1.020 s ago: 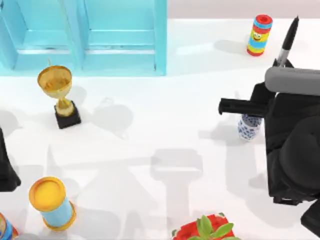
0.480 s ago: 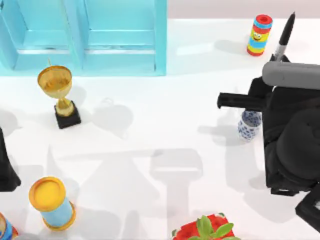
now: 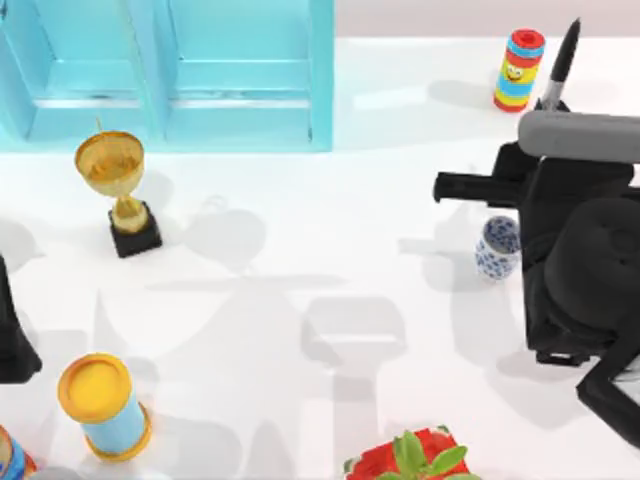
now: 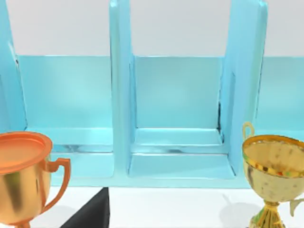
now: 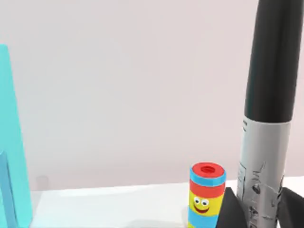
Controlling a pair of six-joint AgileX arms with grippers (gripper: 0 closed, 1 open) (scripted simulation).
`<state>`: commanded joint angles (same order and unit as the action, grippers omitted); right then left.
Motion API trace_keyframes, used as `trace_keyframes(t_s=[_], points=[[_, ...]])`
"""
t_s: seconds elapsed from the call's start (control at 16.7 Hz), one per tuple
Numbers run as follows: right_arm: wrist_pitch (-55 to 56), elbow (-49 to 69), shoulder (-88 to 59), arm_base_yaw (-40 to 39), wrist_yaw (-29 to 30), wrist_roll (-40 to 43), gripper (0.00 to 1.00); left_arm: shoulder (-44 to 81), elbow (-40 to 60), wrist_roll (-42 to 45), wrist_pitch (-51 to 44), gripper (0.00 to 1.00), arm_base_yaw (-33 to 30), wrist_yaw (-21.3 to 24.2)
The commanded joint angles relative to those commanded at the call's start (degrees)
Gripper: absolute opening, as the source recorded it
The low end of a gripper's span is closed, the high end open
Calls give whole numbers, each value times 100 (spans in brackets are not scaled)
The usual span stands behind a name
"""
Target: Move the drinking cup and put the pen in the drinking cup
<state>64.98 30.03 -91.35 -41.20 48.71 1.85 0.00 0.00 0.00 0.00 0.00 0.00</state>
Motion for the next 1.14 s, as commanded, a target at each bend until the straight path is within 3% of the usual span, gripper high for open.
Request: trace_keyframes(t_s=[0.78,1.14], points=[[0,0,0,0,0,0,98,0,0,0,0,100,0,0],[0,0,0,0,0,0,100,0,0,0,0,100,0,0]])
